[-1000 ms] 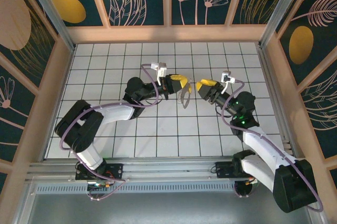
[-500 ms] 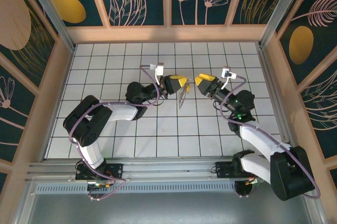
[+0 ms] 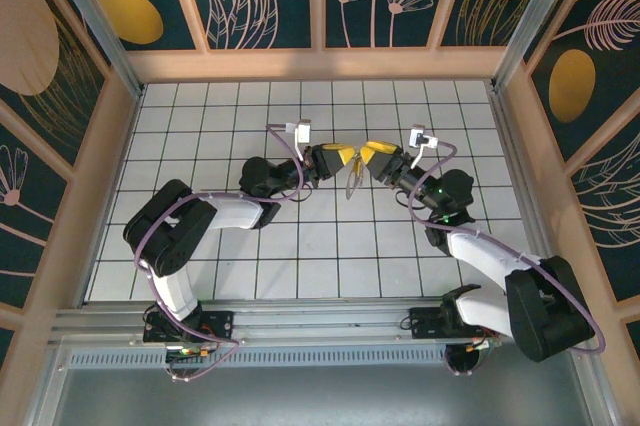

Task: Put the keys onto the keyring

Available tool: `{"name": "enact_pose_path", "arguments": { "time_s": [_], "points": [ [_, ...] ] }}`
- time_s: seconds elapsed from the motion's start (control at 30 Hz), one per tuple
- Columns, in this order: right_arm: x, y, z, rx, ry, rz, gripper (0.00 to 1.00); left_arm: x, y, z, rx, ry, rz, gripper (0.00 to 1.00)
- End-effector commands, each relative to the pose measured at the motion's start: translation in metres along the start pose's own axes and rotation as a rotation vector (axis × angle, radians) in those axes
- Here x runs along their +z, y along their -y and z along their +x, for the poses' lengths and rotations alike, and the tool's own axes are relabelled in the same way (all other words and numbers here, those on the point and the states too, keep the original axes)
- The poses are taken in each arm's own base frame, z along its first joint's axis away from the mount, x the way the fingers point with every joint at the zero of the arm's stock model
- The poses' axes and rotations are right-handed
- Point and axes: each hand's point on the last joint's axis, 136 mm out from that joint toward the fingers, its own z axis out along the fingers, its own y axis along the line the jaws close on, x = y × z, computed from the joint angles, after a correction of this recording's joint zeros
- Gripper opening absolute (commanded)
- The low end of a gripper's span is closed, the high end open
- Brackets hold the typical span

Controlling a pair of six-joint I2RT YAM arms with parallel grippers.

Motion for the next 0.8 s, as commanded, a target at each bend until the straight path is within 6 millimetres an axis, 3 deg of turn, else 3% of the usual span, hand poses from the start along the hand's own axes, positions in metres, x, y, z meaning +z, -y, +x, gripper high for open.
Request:
{"name": "enact_pose_path", "arguments": {
  "time_s": [0.0, 0.17, 0.63, 0.77],
  "points": [
    [0.007, -0.019, -0.011, -0.038, 0.024, -0.076, 0.43, 0.003, 0.012, -0.009, 0.024, 0.042, 0.050, 0.00],
    [0.008, -0.017, -0.006, -0.029, 0.014, -0.074, 0.30, 0.003, 0.011, -0.009, 0.022, 0.043, 0.048, 0.00],
    [0.004, -0.016, 0.005, -0.016, -0.005, -0.068, 0.25, 0.005, 0.010, -0.011, 0.024, 0.054, 0.045, 0.00],
    [0.003, -0.014, 0.007, -0.013, -0.008, -0.063, 0.10, 0.005, 0.010, -0.012, 0.024, 0.055, 0.046, 0.00]
  ]
}}
